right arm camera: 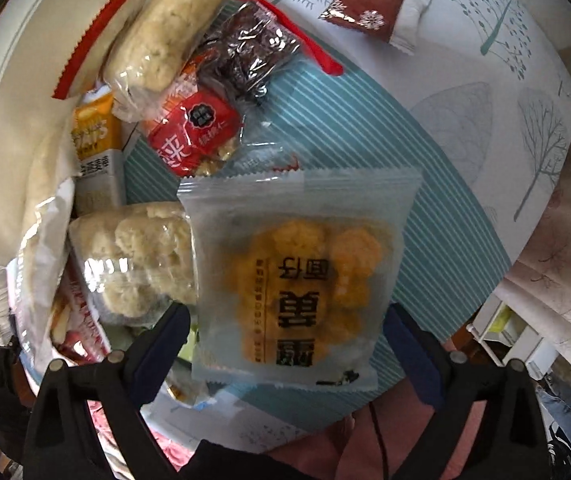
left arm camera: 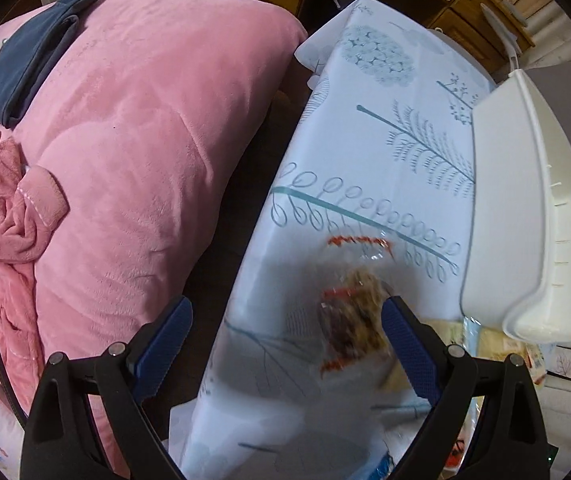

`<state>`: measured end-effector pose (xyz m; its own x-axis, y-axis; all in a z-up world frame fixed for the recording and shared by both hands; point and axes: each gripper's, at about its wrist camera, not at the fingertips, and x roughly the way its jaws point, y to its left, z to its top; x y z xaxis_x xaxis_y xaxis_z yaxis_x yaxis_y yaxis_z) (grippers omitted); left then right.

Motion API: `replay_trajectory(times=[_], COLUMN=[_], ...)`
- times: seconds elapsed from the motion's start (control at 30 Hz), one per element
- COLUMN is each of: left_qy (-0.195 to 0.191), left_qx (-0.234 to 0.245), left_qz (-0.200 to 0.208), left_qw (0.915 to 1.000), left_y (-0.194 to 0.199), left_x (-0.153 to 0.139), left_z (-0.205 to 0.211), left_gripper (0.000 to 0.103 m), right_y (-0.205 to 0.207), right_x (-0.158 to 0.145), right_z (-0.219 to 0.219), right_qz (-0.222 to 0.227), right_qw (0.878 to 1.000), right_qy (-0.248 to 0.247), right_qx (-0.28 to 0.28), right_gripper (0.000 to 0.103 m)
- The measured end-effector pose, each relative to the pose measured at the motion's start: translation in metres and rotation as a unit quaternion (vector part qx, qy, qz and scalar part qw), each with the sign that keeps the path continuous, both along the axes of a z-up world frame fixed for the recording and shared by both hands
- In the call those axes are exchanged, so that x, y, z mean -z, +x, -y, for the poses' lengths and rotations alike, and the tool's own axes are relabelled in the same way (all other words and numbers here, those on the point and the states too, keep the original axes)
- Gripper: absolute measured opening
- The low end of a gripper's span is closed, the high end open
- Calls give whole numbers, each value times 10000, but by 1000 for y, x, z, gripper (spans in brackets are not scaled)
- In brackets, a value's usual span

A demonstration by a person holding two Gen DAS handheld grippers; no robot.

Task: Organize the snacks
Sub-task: 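Grasp the orange puff bag with the right tool while the left tool grasps the small brown candy bag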

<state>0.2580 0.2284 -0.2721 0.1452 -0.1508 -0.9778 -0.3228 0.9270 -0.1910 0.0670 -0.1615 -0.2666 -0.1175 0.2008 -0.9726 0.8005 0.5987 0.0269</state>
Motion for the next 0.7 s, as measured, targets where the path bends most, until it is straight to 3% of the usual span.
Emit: replay_trajectory(times=[0.17,0.27,0.43,0.53,0.7], left_qy=[-218,-357,-543,-609,-850], left_qx=[16,136,297,316,290], left_qz=[25,140,366,383,452], left_qw=[9998,9992,9974,9969,9949], left_y=[5,9,16,17,16], left_x=[14,16,12,13,13], left_z=[0,7,21,25,25], left_gripper=[94,83,54,47,39], right_y=[21,29,43,43,51], right_x=[10,12,31,46,40], right_z=[-12,-19,-36,-37,-40], right_qz=[-285,-369,-433,-449,-408], right_qw=[9993,9987,9985,9988,9990], right_qy=[-192,-228,-94,98,15], right_qx=[-140,-249,-317,-150,-185], right_gripper=[97,97,97,94,85])
